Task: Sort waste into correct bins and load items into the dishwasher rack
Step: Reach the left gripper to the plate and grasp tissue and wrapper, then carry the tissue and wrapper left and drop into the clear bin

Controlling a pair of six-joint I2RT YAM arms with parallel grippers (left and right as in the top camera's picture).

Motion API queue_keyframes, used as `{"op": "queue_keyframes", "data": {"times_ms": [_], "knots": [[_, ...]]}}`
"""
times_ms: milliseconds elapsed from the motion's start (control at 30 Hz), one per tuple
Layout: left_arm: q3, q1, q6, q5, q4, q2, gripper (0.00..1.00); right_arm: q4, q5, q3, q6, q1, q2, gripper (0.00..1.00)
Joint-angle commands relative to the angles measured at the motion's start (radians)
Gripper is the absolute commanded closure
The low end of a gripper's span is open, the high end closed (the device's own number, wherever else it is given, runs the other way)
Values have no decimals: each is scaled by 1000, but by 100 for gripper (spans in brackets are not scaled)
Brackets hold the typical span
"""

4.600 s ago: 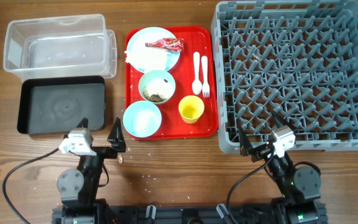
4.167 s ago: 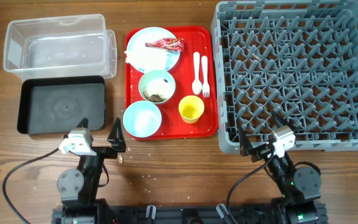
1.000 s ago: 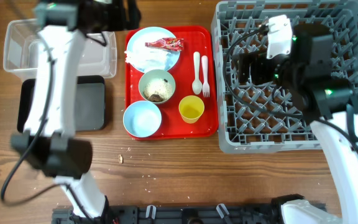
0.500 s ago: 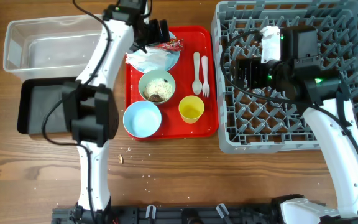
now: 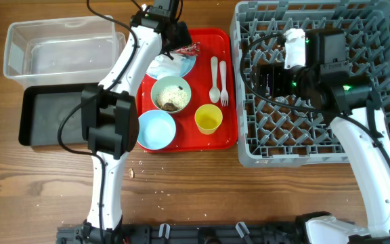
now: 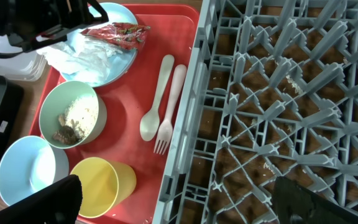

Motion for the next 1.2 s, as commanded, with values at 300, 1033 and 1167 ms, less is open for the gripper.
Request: {"op": "queue_keyframes", "data": {"times_ms": [300,1033,1167], "knots": [[23,-22,-27,-52,-180,-41,0,3,-16,16,14,-2,4,0],[-278,-23,-100,-52,226,-39,16,3,-16,16,13,-2,4,0],[-288,-23,-100,-52,240,-29,35,2,-16,16,14,-2,4,0]]}}
